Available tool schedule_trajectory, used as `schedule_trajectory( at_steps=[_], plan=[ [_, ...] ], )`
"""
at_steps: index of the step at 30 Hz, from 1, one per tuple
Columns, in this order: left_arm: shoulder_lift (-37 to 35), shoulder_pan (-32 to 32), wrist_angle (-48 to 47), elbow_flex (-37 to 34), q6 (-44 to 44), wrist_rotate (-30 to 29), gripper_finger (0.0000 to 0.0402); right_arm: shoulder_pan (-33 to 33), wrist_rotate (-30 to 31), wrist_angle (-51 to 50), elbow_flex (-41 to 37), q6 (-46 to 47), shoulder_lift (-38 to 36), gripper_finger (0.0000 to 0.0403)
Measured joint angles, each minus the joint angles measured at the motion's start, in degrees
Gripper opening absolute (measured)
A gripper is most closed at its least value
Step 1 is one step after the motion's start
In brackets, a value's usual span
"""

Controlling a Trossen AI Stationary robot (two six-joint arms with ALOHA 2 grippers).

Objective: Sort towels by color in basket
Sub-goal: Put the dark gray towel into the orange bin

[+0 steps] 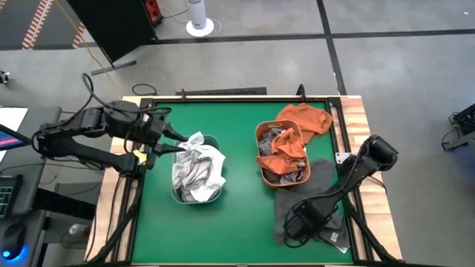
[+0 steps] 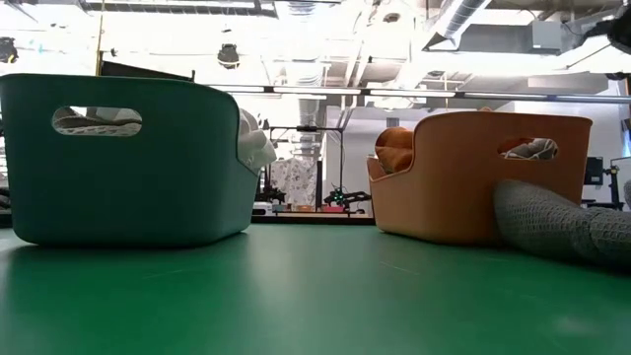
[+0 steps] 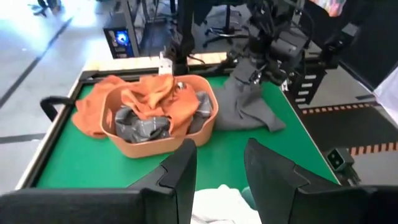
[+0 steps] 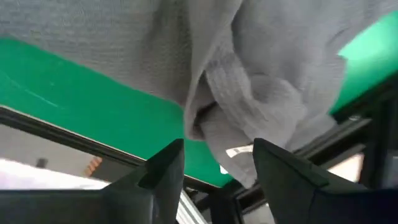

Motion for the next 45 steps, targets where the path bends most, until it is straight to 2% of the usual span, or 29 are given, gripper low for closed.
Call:
schedule_trajectory(
  at_steps=[5, 11, 14, 19, 23, 27, 31, 38, 42, 45],
  plan=[
    [0.3, 0.0, 0.0, 1.2, 0.4, -2.3, 0.0125, 1.2, 0.5, 4.6, -6.6, 2.1, -1.7, 0.0207],
    [0.3, 0.0, -0.1, 1.2, 1.6, -8.0, 0.0125, 1.1, 4.6, 4.9, -9.7, -1.5, -1.2, 0.0193],
    [0.3, 0.0, -0.1, 1.2, 0.9, -10.8, 0.0125, 1.2, 8.0, 4.8, -10.7, -1.8, -1.4, 0.0148],
    [0.7, 0.0, 0.3, 1.3, -0.2, -14.8, 0.0125, 1.2, 11.1, 5.4, -12.4, -2.9, -1.4, 0.0026],
    [0.7, 0.2, 0.4, 1.3, -0.4, -18.3, 0.0125, 1.3, 14.5, 4.7, -12.1, -0.5, -2.5, 0.0023],
    [0.6, 1.2, 1.2, 1.3, -2.9, -20.3, 0.0125, 2.4, 21.7, 3.5, -10.4, 2.8, -6.5, 0.0016],
    [0.5, 2.5, 2.9, 1.3, -3.3, -20.3, 0.0125, 3.8, 34.9, 6.5, -8.2, 0.8, -13.2, 0.0013],
    [0.6, 4.7, 4.8, 1.3, -0.6, -19.4, 0.0125, 1.7, 53.2, 24.3, -7.9, -10.5, -27.5, 0.0017],
    [0.6, 5.5, 7.1, 1.3, 0.9, -17.7, 0.0125, -1.3, 62.7, 40.2, -7.9, -27.4, -34.3, 0.0017],
    [0.6, 5.7, 7.8, 1.3, 1.9, -16.6, 0.0125, -3.7, 66.5, 54.9, -7.9, -44.8, -38.1, 0.0017]
  ],
)
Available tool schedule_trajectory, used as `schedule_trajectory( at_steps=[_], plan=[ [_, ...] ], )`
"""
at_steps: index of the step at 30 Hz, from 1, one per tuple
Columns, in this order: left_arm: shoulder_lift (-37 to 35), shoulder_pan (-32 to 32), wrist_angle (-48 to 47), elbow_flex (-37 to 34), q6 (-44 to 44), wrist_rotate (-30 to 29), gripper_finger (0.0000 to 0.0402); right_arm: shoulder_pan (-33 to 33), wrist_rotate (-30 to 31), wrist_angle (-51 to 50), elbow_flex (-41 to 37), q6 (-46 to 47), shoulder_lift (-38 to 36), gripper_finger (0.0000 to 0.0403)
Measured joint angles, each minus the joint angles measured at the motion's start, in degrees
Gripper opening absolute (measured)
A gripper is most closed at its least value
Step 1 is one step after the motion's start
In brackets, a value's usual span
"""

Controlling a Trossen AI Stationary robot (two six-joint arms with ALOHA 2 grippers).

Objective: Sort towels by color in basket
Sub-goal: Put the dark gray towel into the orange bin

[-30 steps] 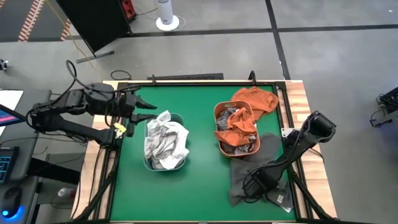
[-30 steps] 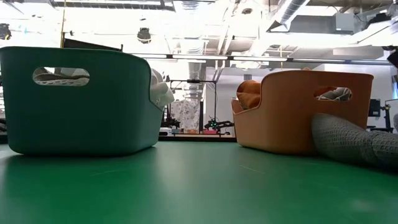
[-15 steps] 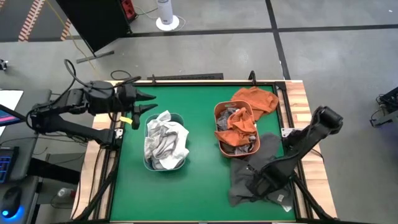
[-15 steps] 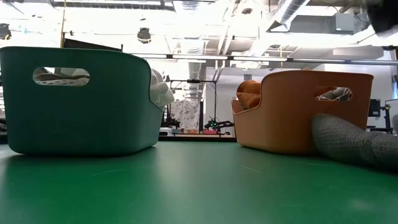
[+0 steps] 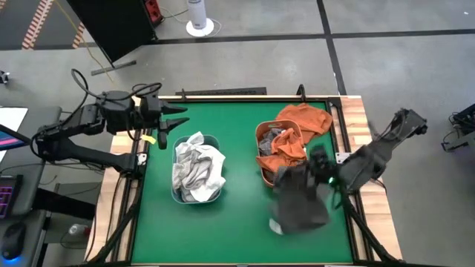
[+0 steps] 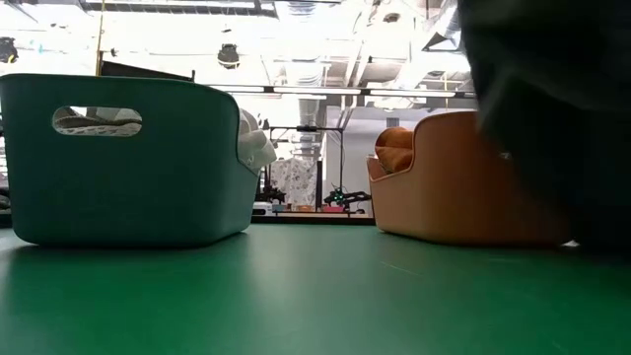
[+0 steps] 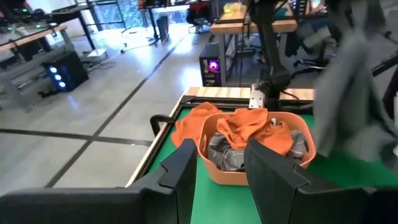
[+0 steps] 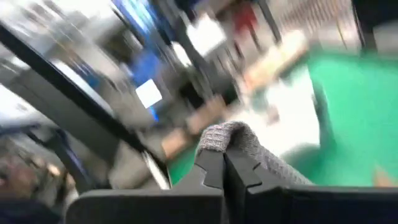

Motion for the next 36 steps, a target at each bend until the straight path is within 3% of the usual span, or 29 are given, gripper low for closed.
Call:
schedule_trajectory(
  at_steps=[5, 9, 14, 20, 22, 29, 31, 36],
  plan=[
    [-0.2, 0.0, -0.1, 0.0, -0.4, 0.2, 0.0125, -2.7, -3.1, 28.2, 0.0, -31.1, -3.2, 0.0018],
    [-1.1, 0.0, -0.3, 0.0, -1.6, 0.5, 0.0125, -2.9, -7.3, 44.5, 0.0, -49.9, -3.9, 0.0018],
    [-2.0, 0.0, -2.7, 0.0, -3.1, 0.6, 0.0125, -3.0, -11.2, 54.9, 0.0, -64.8, -3.9, 0.0018],
    [-2.2, 0.0, -6.5, 0.0, -5.9, 0.6, 0.0125, -3.0, -11.5, 59.4, 0.0, -71.9, -3.9, 0.0018],
    [-2.2, 0.0, -6.5, 0.0, -6.5, 0.6, 0.0125, -2.9, -5.7, 59.2, 0.0, -72.4, -4.3, 0.0018],
    [-2.2, 0.0, -6.4, 0.0, -6.7, 0.6, 0.0125, -4.6, 29.5, 52.0, 0.4, -69.7, -3.7, 0.0018],
    [-2.1, 0.0, -6.4, 0.0, -6.4, 0.6, 0.0125, -6.6, 32.9, 48.1, 0.4, -66.0, -2.9, 0.0018],
    [-1.3, 0.0, -6.2, 0.0, -5.6, 0.6, 0.0125, -11.3, 33.0, 41.5, 0.4, -53.8, -0.7, 0.0018]
  ],
)
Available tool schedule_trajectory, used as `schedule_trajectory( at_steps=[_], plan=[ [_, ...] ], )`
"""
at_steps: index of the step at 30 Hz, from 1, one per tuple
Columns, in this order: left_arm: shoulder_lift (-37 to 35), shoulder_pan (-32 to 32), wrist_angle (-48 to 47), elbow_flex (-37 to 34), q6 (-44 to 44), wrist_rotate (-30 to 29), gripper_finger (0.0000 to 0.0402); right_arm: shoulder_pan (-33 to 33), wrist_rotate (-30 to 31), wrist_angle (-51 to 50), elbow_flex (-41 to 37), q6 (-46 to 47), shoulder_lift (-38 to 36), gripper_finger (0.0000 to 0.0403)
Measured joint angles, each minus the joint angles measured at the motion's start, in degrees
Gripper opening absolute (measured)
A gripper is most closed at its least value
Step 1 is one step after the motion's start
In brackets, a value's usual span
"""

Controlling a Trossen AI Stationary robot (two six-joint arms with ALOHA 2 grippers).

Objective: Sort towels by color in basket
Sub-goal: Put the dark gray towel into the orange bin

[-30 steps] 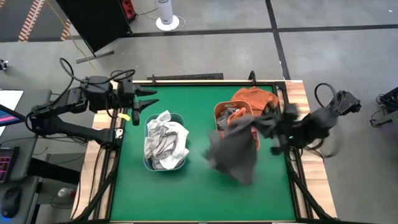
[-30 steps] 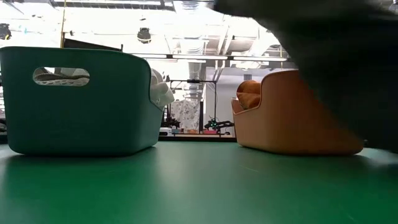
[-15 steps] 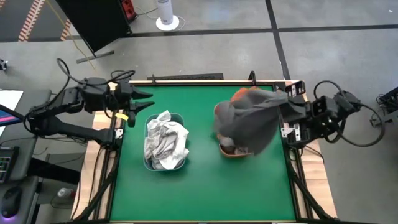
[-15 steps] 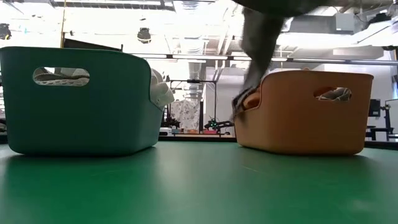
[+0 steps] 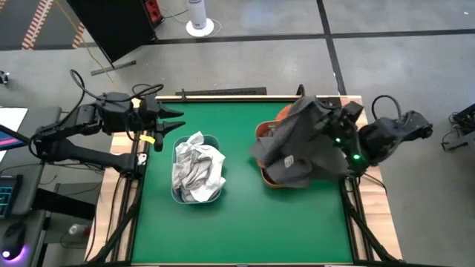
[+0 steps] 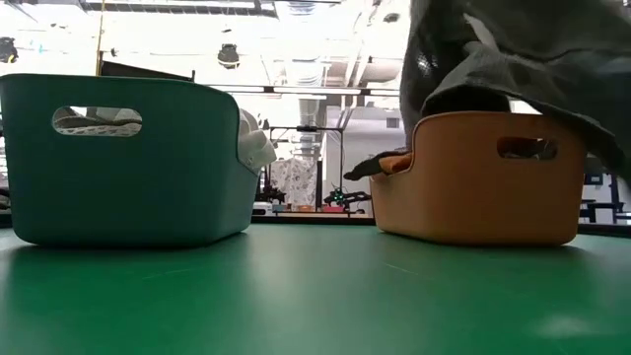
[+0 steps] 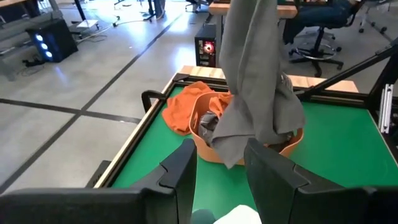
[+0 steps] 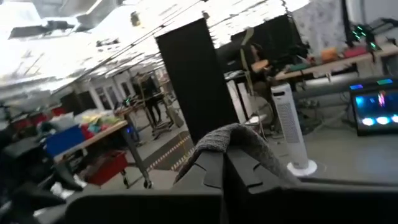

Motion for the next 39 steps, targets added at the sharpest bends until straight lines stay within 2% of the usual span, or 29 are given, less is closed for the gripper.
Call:
schedule_trajectory(
  at_steps=[9, 15, 20, 23, 27, 33, 35, 39],
  plan=[
    [1.1, 0.0, 2.5, 0.0, 0.2, 0.0, 0.0125, -6.5, -9.1, -18.3, -0.1, 29.6, 7.9, 0.0018],
    [0.3, 0.0, 2.8, 0.0, -0.5, 0.0, 0.0125, -9.3, -18.1, -47.2, -0.1, 55.3, 9.6, 0.0018],
    [-0.2, 0.0, 2.8, 0.0, -1.3, 0.0, 0.0125, -12.9, -31.4, -68.4, 0.0, 70.0, 9.8, 0.0018],
    [-0.1, 0.0, 2.7, 0.0, -1.7, 0.0, 0.0125, -15.1, -39.2, -76.9, 0.0, 73.1, 10.6, 0.0018],
    [-0.1, 0.0, 2.2, 0.0, -2.5, 0.0, 0.0125, -18.2, -50.5, -84.8, 0.0, 72.7, 13.9, 0.0018],
    [0.0, -0.2, 2.3, 0.0, -2.6, 0.1, 0.0125, -23.7, -67.1, -89.3, 0.0, 67.0, 21.7, 0.0018],
    [0.3, -0.2, 2.5, 0.0, -2.6, 0.0, 0.0125, -25.4, -70.6, -89.3, 0.0, 64.8, 25.1, 0.0022],
    [0.4, -0.2, 2.4, 0.0, -2.7, 0.0, 0.0125, -27.4, -73.5, -88.1, 0.0, 60.4, 31.0, 0.0044]
  ],
)
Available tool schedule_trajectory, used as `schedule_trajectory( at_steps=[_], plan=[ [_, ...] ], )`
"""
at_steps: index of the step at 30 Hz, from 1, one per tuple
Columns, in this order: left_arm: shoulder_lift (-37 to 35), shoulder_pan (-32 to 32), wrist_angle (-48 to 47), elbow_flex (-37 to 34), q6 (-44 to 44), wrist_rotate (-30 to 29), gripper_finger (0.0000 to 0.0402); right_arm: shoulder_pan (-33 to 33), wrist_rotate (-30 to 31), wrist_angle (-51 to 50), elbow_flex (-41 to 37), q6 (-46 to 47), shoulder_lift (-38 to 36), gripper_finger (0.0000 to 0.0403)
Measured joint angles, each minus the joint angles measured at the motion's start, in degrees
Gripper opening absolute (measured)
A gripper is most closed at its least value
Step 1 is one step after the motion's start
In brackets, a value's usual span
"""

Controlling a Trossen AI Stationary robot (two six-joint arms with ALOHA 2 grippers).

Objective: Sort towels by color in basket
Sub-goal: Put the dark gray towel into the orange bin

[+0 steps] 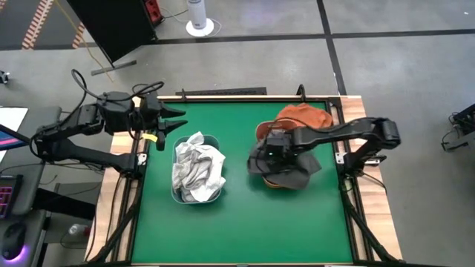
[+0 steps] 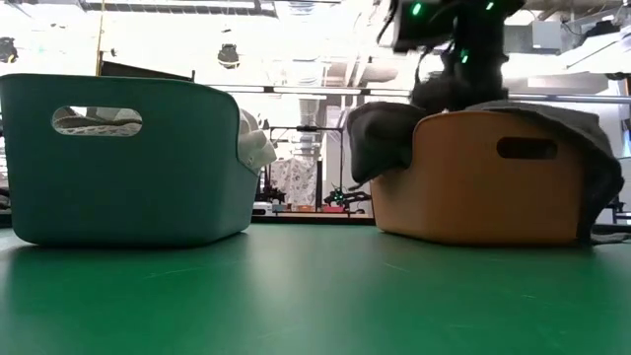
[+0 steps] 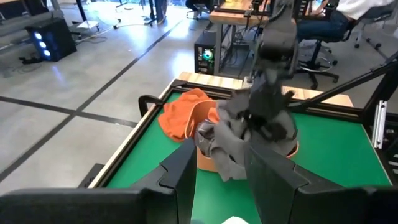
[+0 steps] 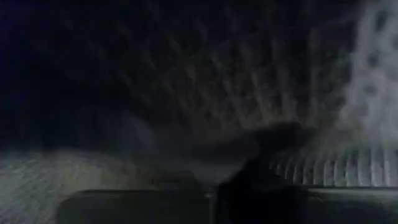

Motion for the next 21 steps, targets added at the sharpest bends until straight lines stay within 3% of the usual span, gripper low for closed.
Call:
schedule_trajectory(
  at_steps=[10, 21],
  plan=[
    [-0.2, 0.0, -0.4, 0.0, -1.1, 0.0, 0.0125, -3.5, -7.8, 1.3, 0.5, -7.1, 8.0, 0.0139],
    [-0.2, 0.0, -1.6, 0.0, -0.5, 0.0, 0.0125, -6.5, -9.7, -9.9, 8.9, -7.4, -0.8, 0.0233]
  ],
)
